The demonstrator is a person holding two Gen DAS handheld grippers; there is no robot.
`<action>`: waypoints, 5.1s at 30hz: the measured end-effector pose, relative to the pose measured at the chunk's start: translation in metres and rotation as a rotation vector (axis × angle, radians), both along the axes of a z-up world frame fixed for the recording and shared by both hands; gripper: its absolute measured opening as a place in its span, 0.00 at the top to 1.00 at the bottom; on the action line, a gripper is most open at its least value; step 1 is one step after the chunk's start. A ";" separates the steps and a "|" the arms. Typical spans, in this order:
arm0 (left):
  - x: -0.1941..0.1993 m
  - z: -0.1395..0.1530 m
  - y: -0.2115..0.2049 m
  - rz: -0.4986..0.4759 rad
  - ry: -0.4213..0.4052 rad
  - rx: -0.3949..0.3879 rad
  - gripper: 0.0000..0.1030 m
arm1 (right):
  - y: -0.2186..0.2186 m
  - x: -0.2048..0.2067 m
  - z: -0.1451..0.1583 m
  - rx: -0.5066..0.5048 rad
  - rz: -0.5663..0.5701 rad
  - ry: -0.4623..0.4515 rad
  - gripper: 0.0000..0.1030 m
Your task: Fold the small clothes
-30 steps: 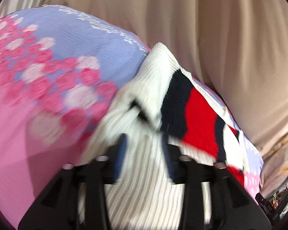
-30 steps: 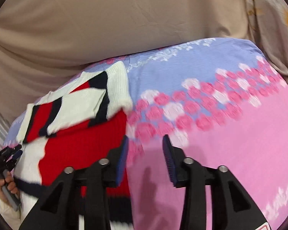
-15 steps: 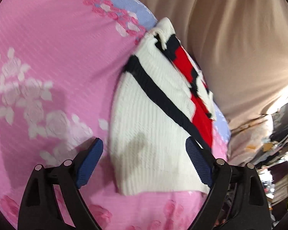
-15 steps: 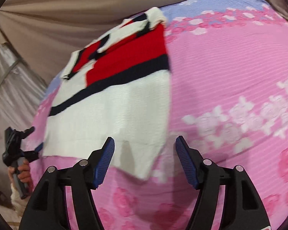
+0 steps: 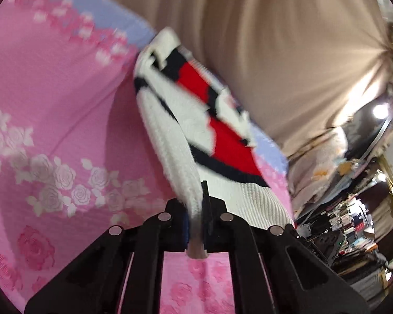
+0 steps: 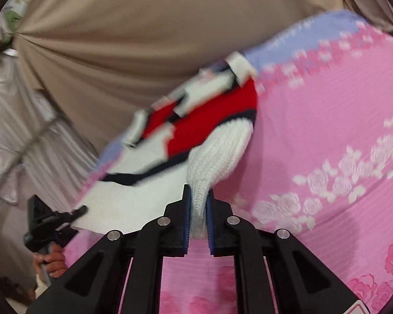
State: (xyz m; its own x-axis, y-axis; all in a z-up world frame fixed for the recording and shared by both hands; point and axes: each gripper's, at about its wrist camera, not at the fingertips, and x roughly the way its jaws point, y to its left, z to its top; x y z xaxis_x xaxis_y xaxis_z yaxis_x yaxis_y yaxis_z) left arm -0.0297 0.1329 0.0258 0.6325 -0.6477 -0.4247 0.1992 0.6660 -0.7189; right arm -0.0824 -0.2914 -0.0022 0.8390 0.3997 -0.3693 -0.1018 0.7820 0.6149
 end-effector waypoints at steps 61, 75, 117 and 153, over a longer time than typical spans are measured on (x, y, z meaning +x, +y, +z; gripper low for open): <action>0.072 -0.042 0.016 0.204 0.140 0.258 0.85 | -0.036 0.093 -0.029 -0.116 -0.132 0.139 0.92; 0.020 -0.053 0.022 0.088 0.247 0.369 0.82 | -0.049 0.017 -0.071 -0.137 -0.129 0.353 0.92; 0.154 -0.031 -0.008 0.228 0.116 0.324 0.90 | -0.048 0.147 -0.017 -0.274 -0.288 0.242 0.80; 0.156 0.004 -0.038 0.193 0.051 0.488 0.29 | -0.007 0.191 -0.012 -0.438 -0.133 0.278 0.43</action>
